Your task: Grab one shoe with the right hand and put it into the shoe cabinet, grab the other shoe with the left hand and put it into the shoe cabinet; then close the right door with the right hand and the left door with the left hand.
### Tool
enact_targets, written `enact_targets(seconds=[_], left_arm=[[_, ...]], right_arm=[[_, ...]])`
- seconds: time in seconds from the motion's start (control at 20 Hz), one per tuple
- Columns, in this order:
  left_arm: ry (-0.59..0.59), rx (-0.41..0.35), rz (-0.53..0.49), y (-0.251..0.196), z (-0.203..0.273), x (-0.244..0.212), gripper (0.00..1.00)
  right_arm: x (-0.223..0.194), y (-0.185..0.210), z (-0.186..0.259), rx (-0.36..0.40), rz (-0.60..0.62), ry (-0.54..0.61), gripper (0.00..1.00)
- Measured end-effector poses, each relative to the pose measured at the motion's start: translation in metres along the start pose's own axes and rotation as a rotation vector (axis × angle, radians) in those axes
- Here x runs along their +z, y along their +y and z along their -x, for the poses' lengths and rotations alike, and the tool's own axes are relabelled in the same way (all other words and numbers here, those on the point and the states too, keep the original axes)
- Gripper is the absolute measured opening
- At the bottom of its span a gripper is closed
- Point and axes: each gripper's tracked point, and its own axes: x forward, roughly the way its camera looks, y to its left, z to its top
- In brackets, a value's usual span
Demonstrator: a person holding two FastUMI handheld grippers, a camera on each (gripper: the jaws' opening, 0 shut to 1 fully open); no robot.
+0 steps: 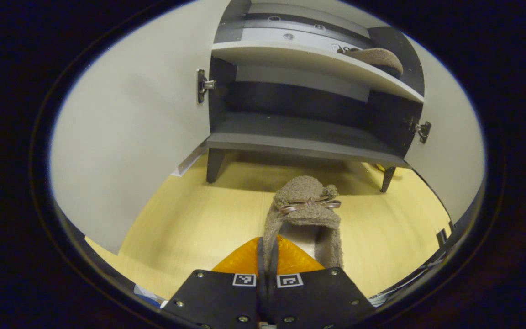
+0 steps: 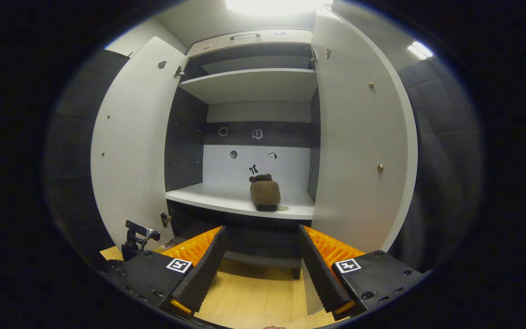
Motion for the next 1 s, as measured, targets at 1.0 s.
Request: enact_targets(seconds=[1.0], left_arm=[[-0.4,-0.058,0.028,-0.02,0.106,0.199,0.01]], right_arm=[[0.002,0.013,0.012,0.02,0.004,-0.015,0.98]])
